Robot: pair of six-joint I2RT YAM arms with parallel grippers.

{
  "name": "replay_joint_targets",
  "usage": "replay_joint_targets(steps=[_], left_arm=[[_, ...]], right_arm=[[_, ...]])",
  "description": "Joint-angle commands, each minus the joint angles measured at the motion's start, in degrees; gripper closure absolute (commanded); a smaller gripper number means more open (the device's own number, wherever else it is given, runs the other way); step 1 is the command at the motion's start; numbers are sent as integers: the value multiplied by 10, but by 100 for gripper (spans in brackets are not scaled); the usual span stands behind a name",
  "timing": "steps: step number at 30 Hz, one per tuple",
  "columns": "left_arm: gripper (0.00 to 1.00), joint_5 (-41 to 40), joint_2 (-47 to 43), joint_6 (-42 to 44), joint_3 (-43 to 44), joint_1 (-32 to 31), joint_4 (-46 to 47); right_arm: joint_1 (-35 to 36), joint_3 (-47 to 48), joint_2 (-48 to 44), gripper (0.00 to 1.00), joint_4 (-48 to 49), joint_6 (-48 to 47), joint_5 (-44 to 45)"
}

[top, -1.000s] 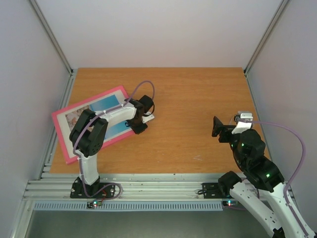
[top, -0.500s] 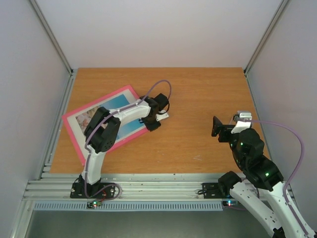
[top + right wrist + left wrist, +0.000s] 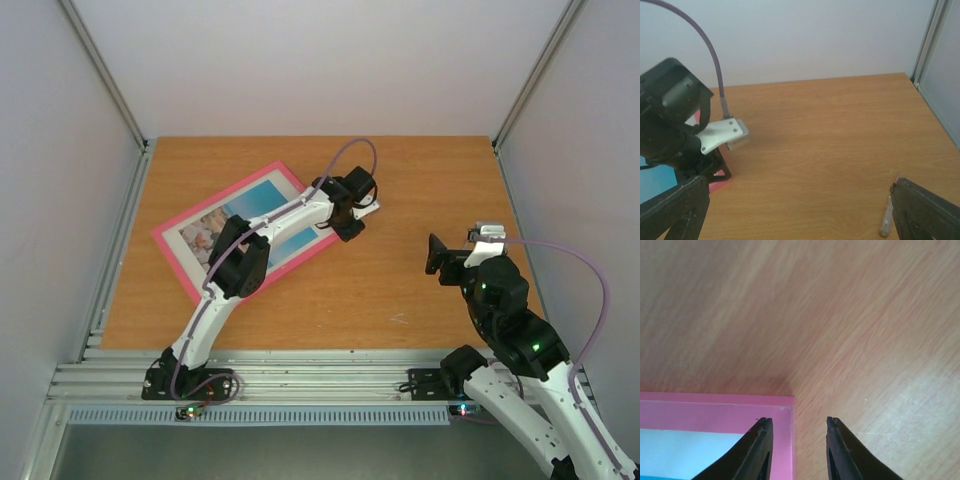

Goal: Take the photo out of the frame

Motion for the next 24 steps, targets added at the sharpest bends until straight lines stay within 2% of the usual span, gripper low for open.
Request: replay_joint_targets(steps=[1,5,9,15,24], left_arm=[[65,5,-19,-41,20,0,-7],[49,-25,-100,-50,-78,0,12],[38,-56,-193,-62,-201,2,22],[32,-90,-308,-84,-372,7,18],[28,-116,-396,-103,-519,29,21]], right_arm=[[3,20,11,2,-6,4,8],[4,20,10,2,-6,2,8],[3,20,14,1,-4,2,0],[3,23,24,2,-7,-1,-1],[2,22,33,2,-10,0,1]])
